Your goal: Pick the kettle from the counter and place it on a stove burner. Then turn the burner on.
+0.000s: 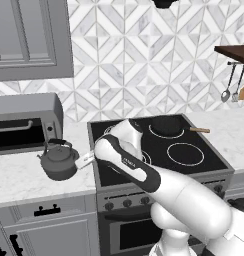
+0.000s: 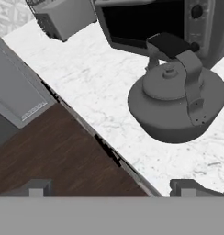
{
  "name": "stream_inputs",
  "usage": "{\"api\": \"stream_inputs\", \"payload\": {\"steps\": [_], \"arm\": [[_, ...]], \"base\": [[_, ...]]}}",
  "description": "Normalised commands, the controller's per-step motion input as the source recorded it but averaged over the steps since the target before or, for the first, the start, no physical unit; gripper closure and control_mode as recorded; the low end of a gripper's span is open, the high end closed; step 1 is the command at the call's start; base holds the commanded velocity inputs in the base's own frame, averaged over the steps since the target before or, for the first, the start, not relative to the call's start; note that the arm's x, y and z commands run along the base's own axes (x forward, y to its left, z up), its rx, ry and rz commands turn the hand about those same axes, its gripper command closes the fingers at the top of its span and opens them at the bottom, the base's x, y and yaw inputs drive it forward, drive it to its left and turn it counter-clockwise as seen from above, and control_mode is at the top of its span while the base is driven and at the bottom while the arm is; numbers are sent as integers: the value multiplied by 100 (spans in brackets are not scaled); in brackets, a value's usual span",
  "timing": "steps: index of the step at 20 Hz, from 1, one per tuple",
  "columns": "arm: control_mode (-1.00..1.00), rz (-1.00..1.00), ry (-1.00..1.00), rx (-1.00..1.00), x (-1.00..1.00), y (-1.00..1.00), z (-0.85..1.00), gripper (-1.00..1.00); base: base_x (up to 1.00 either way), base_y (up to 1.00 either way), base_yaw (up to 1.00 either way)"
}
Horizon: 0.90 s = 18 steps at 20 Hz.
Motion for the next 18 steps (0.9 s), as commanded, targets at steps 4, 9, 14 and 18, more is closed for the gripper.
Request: {"api": "stream_inputs", "payload": {"steps": [4,9,14,18], "arm": [[-100,0,0,0,3,0,0,-100],[-100,0,6,-1,21,-4,0,-100],[-100,0,6,-4,30,-6,2,-100],[-100,0,0,-5,21,0,0,-100]], "base": [[0,0,0],[0,0,0],[0,0,0],[0,0,0]]}}
